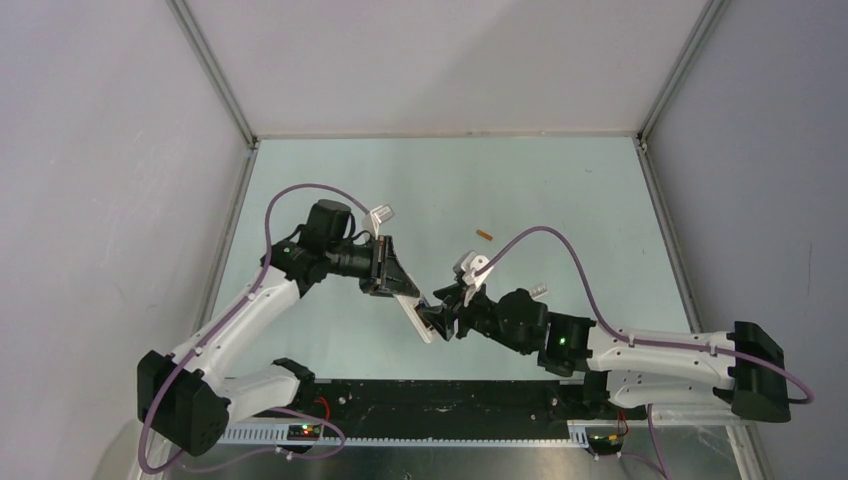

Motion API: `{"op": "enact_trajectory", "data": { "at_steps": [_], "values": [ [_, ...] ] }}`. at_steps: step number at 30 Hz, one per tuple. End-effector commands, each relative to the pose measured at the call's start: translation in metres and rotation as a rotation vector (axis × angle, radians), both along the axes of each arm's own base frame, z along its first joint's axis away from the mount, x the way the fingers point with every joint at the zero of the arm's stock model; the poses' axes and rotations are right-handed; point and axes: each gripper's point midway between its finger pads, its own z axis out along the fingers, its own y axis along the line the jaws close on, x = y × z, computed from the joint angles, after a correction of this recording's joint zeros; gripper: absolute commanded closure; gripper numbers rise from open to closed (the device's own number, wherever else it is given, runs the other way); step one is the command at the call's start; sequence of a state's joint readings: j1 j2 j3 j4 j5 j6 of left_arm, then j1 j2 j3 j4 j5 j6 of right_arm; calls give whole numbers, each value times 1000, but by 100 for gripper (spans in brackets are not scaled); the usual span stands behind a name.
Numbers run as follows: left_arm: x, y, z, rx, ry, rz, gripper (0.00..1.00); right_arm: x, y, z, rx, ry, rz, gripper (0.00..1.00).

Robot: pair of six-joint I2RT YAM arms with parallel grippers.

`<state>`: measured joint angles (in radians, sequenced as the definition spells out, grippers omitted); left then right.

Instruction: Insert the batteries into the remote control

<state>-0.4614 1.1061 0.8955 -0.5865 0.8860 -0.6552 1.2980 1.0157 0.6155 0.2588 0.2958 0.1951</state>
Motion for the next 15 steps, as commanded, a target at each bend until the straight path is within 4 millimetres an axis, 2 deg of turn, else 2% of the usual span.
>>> {"op": "enact_trajectory", "data": {
  "at_steps": [1, 6, 9, 12, 14, 15],
  "values": [
    [2, -2, 5, -18, -3, -5, 100, -7, -3, 41, 113, 10, 36, 43],
    [5, -3, 5, -14, -5, -5, 100, -14, -11, 52, 155, 49, 63, 36],
    [6, -3, 6, -13, -12, -2, 100, -16, -14, 53, 194, 129, 55, 32],
    [8, -3, 7, -10, -22, 4, 100, -6, -18, 54, 251, 224, -7, 31],
    [9, -3, 7, -8, -22, 7, 100, 7, -30, 36, 228, 378, -130, 28],
    [10, -3, 8, -8, -23, 9, 100, 20, -40, 29, 282, 518, -245, 28]
  ]
}}
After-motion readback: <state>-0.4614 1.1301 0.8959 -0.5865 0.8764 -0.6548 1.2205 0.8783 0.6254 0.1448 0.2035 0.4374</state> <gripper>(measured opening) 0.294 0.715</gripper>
